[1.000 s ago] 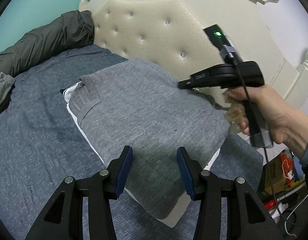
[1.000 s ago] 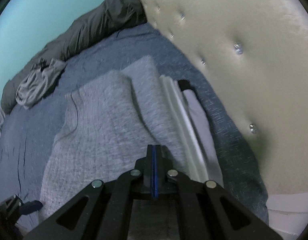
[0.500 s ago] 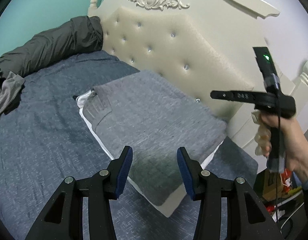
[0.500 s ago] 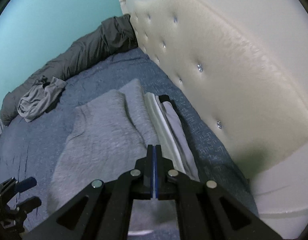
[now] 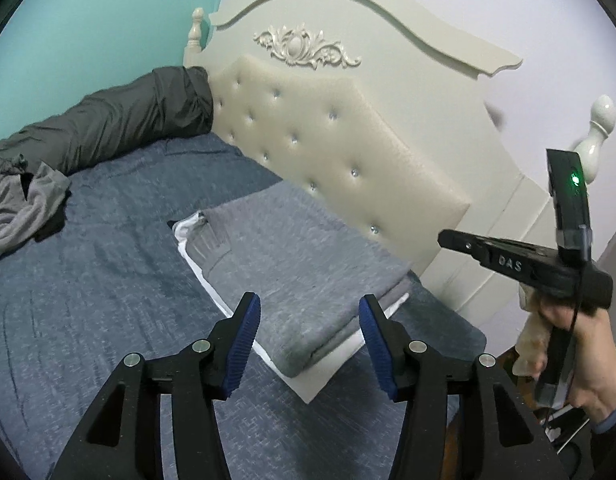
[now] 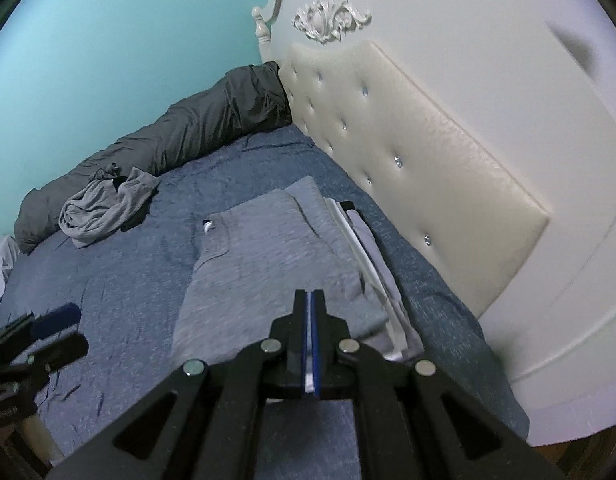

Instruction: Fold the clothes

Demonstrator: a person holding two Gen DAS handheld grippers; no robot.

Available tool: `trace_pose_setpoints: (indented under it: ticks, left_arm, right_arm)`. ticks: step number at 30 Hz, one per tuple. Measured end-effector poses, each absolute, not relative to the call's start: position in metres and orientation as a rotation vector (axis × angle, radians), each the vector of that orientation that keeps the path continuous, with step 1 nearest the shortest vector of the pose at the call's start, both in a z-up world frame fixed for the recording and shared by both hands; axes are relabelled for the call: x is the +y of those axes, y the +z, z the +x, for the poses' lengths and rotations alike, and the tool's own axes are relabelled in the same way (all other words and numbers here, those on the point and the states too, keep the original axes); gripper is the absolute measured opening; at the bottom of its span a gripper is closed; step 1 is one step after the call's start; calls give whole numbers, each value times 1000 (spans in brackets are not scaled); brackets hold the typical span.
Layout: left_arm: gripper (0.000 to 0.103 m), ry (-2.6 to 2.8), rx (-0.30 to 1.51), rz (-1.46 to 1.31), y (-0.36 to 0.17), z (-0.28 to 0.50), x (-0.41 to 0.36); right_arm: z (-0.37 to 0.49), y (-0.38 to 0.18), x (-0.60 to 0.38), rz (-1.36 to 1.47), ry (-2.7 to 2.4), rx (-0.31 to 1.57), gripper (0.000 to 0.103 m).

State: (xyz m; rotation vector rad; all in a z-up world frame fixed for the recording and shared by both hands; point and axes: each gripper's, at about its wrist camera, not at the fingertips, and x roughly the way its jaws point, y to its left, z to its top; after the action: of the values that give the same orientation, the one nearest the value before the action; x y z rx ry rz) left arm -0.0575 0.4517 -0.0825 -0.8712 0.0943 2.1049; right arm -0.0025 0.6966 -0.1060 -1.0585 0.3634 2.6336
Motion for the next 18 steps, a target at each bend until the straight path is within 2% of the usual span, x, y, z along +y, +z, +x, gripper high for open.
trace_pose_setpoints:
  ticks: [18]
  left_arm:
    - [64,2185,50,-790,-37,-10,387]
  right_arm:
    - [78,-63,632,-923,2659,317,2]
